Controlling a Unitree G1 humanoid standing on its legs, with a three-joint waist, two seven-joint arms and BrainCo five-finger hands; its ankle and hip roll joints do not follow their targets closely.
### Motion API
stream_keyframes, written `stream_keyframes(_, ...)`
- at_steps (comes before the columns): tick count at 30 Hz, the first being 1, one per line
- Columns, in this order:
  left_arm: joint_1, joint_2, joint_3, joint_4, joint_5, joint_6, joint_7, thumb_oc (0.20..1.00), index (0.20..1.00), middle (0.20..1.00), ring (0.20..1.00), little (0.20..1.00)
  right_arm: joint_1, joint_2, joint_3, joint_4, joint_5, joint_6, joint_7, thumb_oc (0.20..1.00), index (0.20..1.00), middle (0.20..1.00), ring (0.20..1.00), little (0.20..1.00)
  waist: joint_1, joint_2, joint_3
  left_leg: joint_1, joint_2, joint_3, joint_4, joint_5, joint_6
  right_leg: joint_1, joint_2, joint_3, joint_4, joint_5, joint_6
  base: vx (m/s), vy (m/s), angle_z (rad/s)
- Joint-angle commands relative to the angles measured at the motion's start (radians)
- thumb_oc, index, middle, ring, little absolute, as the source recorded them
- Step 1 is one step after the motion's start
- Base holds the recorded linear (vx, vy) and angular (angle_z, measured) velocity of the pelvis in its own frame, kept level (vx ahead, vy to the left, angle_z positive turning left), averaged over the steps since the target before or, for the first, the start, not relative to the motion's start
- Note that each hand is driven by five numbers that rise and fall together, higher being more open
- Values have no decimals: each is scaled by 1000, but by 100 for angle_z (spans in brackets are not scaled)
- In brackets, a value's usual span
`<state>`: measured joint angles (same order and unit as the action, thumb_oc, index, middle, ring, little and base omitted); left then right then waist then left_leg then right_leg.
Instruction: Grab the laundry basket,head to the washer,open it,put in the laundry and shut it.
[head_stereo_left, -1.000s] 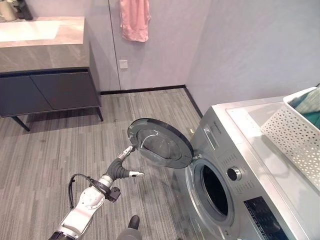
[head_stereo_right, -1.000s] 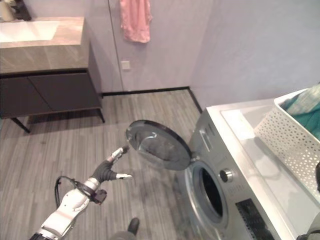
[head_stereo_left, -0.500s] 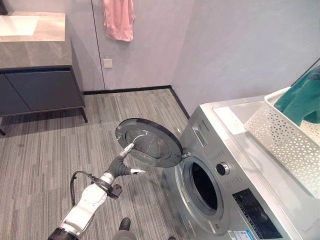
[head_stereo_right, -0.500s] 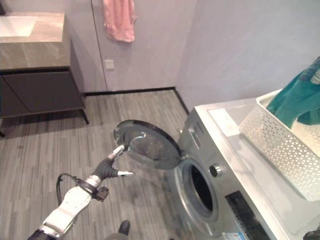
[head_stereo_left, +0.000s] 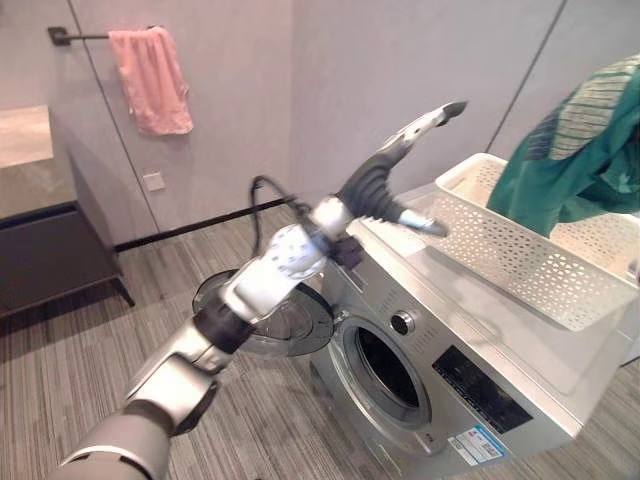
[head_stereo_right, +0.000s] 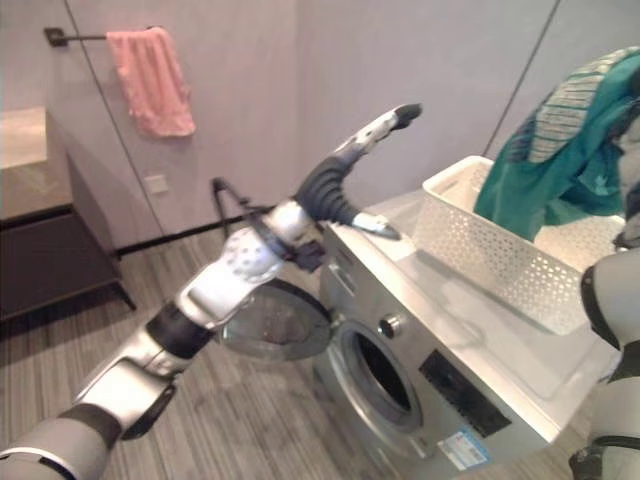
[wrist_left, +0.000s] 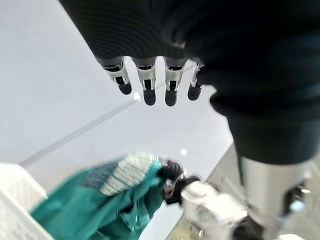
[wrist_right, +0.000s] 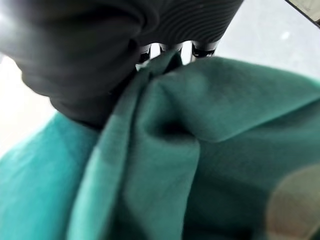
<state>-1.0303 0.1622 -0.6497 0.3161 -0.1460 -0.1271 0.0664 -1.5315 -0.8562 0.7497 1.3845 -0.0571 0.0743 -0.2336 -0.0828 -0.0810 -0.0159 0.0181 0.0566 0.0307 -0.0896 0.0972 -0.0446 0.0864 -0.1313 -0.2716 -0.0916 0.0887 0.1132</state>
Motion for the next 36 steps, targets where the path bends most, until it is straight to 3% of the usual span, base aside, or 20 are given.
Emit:
stream_keyframes(1, -52, -23, -25, 110, -133, 17, 47, 1000, 1000, 1000, 1000, 1000, -233, -44, 90, 6, 52, -13, -21, 200, 200, 200, 200, 200, -1, -31, 8, 54, 72, 43, 2, -137, -35, 64, 9, 22, 23, -157, 23, -17, 15, -32)
stream_keyframes(9, -196, -160, -83, 457, -199, 53, 97, 1000, 1000, 1000, 1000, 1000, -278, 62, 103, 24, 133, -8, -19, 200, 200, 200, 200, 200, -32, -13, 0, 76, 79, 75, 2, -137, -39, 59, 14, 63, 15, -145, 21, -6, 5, -23)
stream_keyframes(15, -299, -206, -65, 670, -202, 55, 165, 1000, 1000, 1000, 1000, 1000, -297, 114, 123, 16, 188, -20, -18, 200, 200, 200, 200, 200, -46, -17, -6, 81, 86, 87, 2, -131, -46, 56, 20, 76, 12, -141, 18, -8, -19, -5)
stream_keyframes(25, -389, -194, -14, 700, -217, 31, 271, 1000, 1000, 1000, 1000, 1000, -305, 130, 127, 1, 232, -36, -36, 200, 200, 200, 200, 200, -43, -29, -8, 87, 96, 98, 2, -125, -52, 55, 30, 81, 11, -142, 15, -3, -25, -4)
stream_keyframes(36, -495, -206, 19, 945, -329, 96, 231, 1000, 1000, 1000, 1000, 1000, -327, 267, 95, -29, 342, -51, -30, 200, 200, 200, 200, 200, -93, -11, -26, 112, 115, 166, 2, -114, -63, 33, 45, 148, 9, -128, 14, 11, -32, -16)
